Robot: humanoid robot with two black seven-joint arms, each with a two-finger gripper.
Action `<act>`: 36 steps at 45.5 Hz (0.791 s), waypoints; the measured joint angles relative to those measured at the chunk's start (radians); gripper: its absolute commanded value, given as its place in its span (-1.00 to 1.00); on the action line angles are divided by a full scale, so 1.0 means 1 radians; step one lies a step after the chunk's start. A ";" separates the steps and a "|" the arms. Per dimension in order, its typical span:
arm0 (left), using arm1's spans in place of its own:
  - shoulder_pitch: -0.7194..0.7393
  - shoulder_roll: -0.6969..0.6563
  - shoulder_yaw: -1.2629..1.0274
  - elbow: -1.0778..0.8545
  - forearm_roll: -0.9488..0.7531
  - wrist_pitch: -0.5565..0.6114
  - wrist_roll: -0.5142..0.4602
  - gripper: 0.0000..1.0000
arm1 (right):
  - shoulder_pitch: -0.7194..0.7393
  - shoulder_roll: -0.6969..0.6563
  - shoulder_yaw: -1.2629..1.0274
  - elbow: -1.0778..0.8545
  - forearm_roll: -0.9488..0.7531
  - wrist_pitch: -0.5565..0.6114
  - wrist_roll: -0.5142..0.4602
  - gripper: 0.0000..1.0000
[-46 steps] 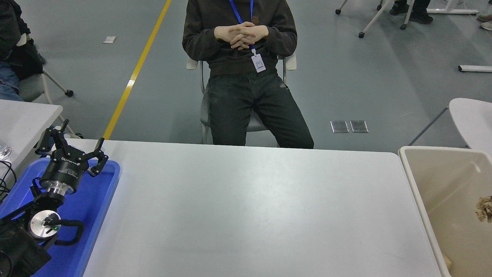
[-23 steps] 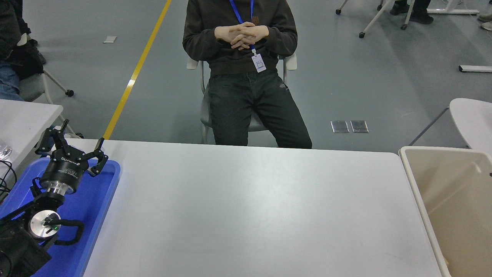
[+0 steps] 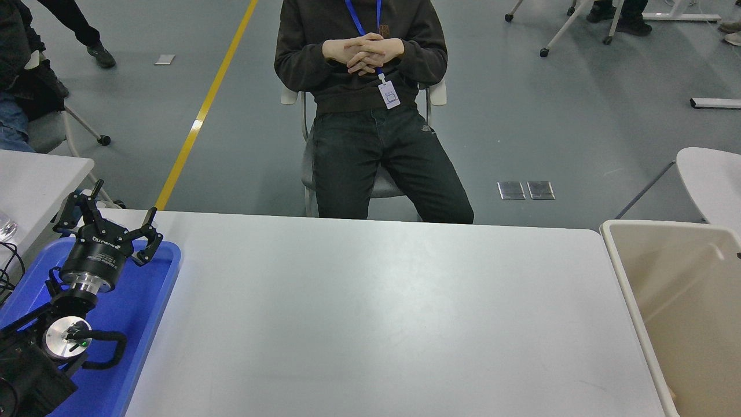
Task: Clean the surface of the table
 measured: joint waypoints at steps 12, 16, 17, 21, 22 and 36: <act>0.000 0.000 0.000 0.000 0.000 0.000 0.000 1.00 | 0.032 -0.022 0.242 0.003 0.003 0.126 0.003 1.00; 0.000 0.000 0.000 0.000 0.000 0.000 0.000 1.00 | 0.037 -0.023 0.311 0.008 0.023 0.157 0.005 1.00; 0.000 0.000 0.000 0.000 0.000 0.000 0.000 1.00 | 0.038 -0.023 0.321 0.010 0.028 0.162 0.005 1.00; 0.000 0.000 0.000 0.000 0.000 0.000 0.000 1.00 | 0.041 -0.022 0.360 0.022 0.061 0.183 0.009 1.00; 0.000 0.000 0.000 0.000 0.000 0.000 0.000 1.00 | 0.042 -0.021 0.371 0.026 0.072 0.189 0.012 1.00; 0.000 0.000 0.000 0.000 0.000 0.000 0.000 1.00 | 0.041 0.051 0.430 0.084 0.134 0.229 0.114 1.00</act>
